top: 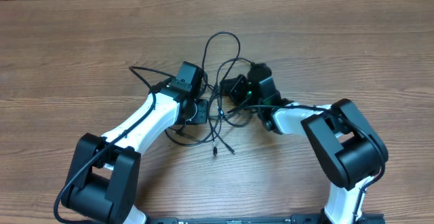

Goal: Untangle cables

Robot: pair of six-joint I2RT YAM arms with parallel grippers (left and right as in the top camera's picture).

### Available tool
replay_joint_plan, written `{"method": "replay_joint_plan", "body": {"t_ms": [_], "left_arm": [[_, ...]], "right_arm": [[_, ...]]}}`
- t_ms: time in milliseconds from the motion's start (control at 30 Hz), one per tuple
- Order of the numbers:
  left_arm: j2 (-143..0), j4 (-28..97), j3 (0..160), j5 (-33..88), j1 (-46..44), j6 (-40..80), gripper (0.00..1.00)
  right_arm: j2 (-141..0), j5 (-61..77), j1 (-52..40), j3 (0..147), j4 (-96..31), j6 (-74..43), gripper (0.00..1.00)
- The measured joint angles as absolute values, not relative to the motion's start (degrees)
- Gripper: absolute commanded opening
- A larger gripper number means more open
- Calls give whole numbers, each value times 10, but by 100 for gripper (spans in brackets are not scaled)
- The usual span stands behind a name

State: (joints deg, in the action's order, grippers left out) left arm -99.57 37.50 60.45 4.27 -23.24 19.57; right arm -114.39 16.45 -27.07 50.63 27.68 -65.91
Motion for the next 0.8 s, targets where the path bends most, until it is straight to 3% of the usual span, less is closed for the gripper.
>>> {"method": "replay_joint_plan", "body": {"t_ms": [333,500,800], "left_arm": [[-996,366,604,45,-232,196,4],[-996,366,604,49,-232,196,4],[-996,368,604,49,-232,196,4]], "right_arm": [[-1144,623,-120,503,641,-632,4],[-1143,812,-87,502,874,-729,4],[-1140,870,-84,502,876,-841,4]]}}
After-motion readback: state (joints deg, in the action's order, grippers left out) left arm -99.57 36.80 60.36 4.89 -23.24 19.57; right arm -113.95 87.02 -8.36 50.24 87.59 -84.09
